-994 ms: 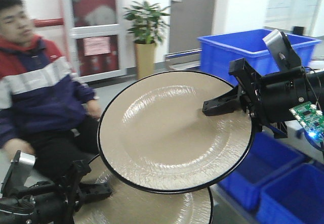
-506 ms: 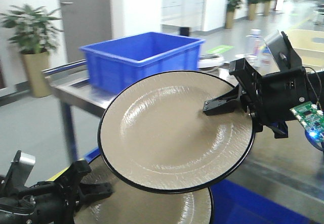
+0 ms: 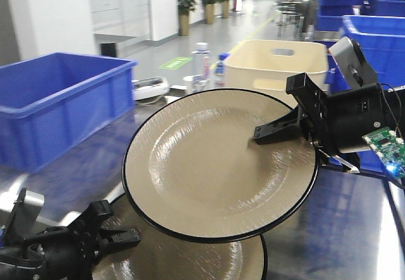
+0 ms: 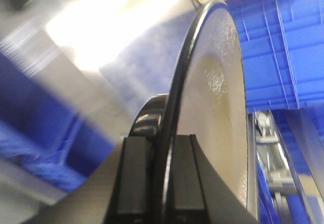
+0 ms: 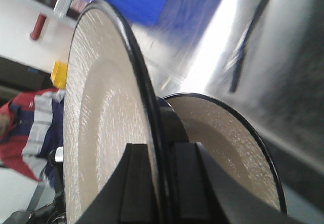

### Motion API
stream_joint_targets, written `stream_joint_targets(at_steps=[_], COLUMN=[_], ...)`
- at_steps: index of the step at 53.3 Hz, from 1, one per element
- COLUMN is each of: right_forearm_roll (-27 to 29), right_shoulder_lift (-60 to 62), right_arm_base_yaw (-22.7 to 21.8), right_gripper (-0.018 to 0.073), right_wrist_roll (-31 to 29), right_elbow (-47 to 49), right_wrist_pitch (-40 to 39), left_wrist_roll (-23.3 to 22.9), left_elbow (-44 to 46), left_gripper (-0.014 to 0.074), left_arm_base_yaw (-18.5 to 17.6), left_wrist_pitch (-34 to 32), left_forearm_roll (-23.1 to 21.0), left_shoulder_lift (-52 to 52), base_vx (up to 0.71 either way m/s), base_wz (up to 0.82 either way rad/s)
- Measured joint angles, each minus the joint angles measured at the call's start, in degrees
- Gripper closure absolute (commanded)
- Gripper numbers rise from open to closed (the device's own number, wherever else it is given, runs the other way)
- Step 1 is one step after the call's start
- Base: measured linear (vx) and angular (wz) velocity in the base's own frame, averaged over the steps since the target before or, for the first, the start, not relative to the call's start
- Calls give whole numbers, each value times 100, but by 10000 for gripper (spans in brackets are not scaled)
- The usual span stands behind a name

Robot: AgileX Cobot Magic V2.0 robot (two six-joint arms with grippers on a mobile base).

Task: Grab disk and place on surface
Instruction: 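Hold both plates while driving up to the metal table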

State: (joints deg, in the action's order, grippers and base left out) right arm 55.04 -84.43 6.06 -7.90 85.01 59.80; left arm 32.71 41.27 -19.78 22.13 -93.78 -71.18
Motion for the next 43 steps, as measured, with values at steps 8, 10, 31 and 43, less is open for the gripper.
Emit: stream_joint_targets(at_steps=[8, 10, 31, 43], right_forearm_roll=[0, 0, 0, 0], right_shoulder_lift=[0, 0, 0, 0], right_arm_base_yaw=[0, 0, 0, 0], right_gripper=[567, 567, 567, 567], right_wrist_roll=[0, 0, 0, 0], right_elbow=[0, 0, 0, 0], right_wrist_pitch=[0, 0, 0, 0], left_wrist_roll=[0, 0, 0, 0], left_elbow=[0, 0, 0, 0], left_gripper=[595, 595, 595, 595], left_arm_base_yaw=[0, 0, 0, 0], left_wrist_pitch=[0, 0, 6, 6], left_forearm_roll=[-4, -4, -4, -4], left_shoulder_lift=[0, 0, 0, 0], base_vx=[29, 28, 26, 21], base_wz=[-51, -49, -38, -17])
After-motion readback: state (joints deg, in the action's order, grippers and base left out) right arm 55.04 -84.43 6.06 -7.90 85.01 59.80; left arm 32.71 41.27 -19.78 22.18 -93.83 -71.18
